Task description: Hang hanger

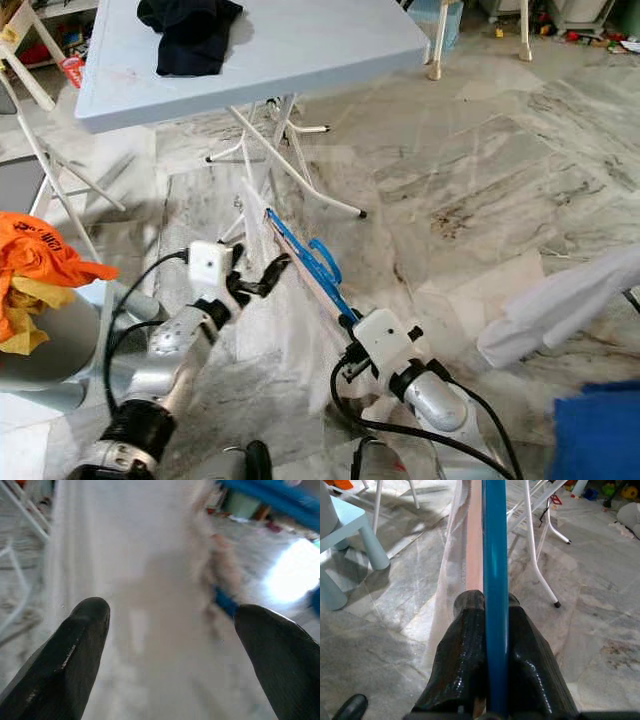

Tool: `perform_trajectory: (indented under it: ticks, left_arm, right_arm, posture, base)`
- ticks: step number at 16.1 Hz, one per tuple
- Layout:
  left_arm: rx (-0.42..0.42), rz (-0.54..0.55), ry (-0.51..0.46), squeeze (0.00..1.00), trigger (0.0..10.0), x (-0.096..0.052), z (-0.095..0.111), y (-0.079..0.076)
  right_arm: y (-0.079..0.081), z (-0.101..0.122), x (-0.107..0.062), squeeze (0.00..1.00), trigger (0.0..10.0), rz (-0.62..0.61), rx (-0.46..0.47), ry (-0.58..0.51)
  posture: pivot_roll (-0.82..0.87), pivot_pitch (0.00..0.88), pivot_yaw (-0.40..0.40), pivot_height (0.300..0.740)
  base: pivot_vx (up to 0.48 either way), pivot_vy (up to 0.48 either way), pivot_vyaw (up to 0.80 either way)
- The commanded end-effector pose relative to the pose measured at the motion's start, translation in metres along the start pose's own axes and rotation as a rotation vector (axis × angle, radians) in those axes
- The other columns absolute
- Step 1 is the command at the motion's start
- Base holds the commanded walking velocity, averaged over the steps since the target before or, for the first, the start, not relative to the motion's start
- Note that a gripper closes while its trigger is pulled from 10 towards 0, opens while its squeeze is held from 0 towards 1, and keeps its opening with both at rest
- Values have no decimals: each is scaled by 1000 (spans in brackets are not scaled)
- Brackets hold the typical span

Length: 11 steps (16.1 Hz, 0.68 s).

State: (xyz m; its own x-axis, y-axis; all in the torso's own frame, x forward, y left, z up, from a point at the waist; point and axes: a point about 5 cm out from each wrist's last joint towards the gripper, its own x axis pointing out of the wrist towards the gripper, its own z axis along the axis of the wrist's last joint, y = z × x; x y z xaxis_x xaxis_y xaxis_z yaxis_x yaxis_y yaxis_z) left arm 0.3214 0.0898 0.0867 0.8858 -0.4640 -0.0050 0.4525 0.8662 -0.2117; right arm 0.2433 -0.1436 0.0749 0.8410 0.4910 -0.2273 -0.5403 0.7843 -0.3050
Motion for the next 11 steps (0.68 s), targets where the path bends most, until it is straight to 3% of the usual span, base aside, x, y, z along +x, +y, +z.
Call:
perform_trajectory:
  ticks: [1,4,7,9,11]
  left_arm:
    - [-17,-19,6,0,10000,-2,-1,-1]
    - [-26,-48,18,0,10000,-5,-4,-4]
    - [13,61,14,0,10000,-7,-4,12]
    - [-49,112,16,0,10000,-3,-2,17]
    - [-55,111,-1,0,10000,1,1,15]
  right_arm:
    - [1,2,2,0,10000,-9,-8,-14]
    - [-6,0,4,0,10000,-52,-12,0]
    - [0,2,5,0,10000,-16,-3,-9]
    - [8,5,3,0,10000,51,-10,-24]
    - [8,7,1,0,10000,61,-5,-30]
  posture:
    - [-145,204,78,740]
    - [-147,203,81,740]
    - [-140,205,78,740]
    - [-139,206,78,740]
    - [-139,206,78,740]
  base:
    - [0,0,0]
    - [0,0,0]
    - [0,0,0]
    - [0,0,0]
    - [0,0,0]
